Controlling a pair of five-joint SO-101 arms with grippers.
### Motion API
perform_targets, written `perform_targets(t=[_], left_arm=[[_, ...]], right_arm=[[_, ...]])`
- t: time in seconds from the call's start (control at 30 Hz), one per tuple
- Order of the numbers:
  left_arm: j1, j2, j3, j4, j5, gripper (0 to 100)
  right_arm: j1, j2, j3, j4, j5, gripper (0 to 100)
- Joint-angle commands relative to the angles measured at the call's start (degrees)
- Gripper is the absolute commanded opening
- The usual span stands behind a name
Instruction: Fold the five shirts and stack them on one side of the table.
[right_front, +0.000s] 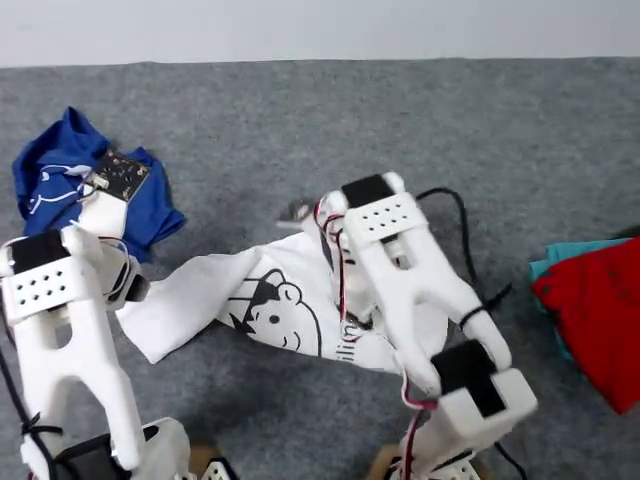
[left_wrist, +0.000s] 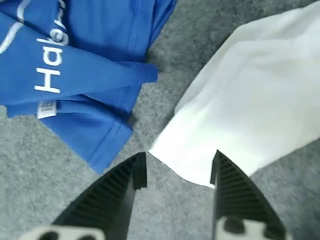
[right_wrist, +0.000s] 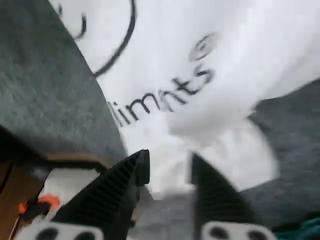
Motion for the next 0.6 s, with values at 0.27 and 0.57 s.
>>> perform_targets(t=[0.27, 0.57], left_arm=[[0.3, -1.5, 0.8, -0.9, 0.1, 21], [0.2, -1.5, 0.8, -0.9, 0.1, 21]], right_arm=[[4.9, 3.5, -18.5, -10.3, -7.9, 30.7], [6.3, 24.9, -30.3, -14.3, -9.4, 30.7]])
